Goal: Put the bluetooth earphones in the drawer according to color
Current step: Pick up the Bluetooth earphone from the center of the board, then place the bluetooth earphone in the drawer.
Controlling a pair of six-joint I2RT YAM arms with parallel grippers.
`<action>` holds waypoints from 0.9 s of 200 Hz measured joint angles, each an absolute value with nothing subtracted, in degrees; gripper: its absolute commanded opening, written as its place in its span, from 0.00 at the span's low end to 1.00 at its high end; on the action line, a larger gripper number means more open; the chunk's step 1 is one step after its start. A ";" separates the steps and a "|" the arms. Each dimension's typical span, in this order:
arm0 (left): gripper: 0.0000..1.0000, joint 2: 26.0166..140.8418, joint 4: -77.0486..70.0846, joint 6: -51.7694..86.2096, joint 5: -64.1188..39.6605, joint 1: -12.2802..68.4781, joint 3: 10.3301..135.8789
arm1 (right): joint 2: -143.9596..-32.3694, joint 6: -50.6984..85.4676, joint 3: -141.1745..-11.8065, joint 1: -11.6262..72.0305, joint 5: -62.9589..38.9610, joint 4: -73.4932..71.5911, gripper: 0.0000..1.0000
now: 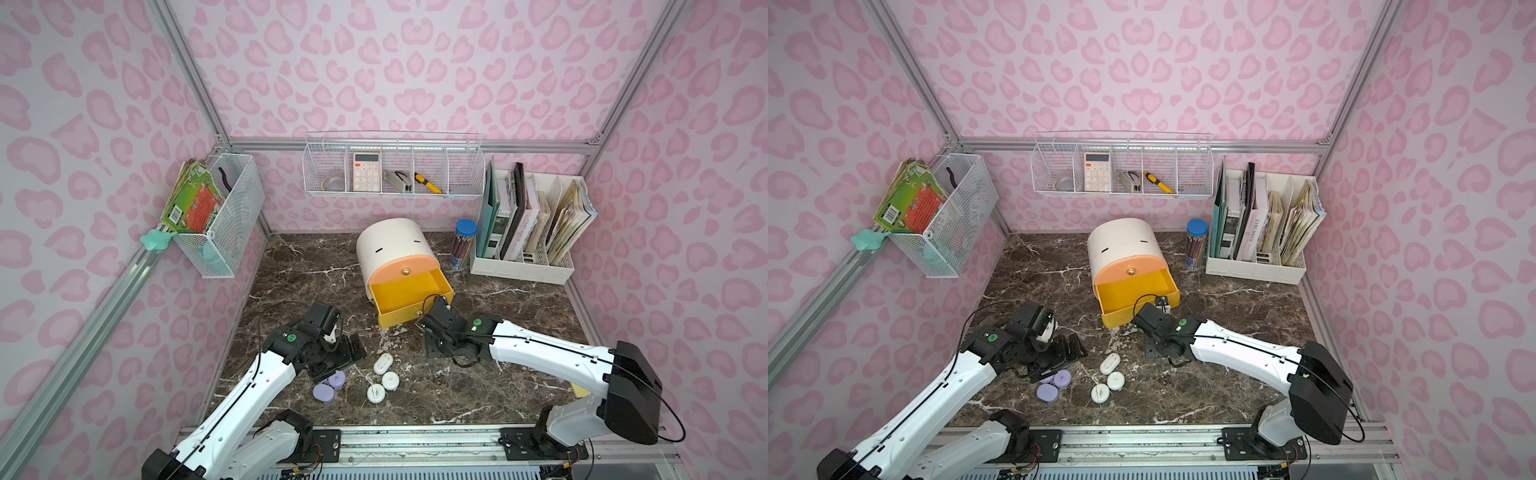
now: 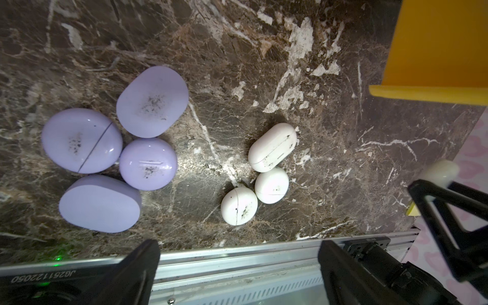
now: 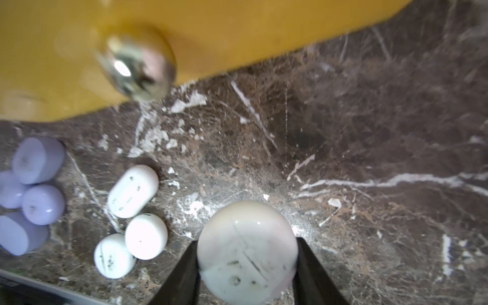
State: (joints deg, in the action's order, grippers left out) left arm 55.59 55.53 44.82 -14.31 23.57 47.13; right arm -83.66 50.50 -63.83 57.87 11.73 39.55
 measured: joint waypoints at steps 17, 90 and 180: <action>0.99 55.70 55.35 44.82 -14.46 23.68 46.96 | -82.65 48.53 -66.92 55.88 11.73 40.03 0.41; 0.99 56.18 54.52 44.82 -14.96 24.29 45.58 | -84.16 40.07 -79.77 45.76 5.91 38.54 0.41; 0.99 56.53 52.90 44.86 -15.35 24.73 45.30 | -98.83 32.51 -94.00 38.70 1.02 39.33 0.41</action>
State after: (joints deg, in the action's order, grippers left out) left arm 56.53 52.90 44.86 -15.35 24.73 45.30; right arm -98.83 32.51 -94.00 38.70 1.02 39.33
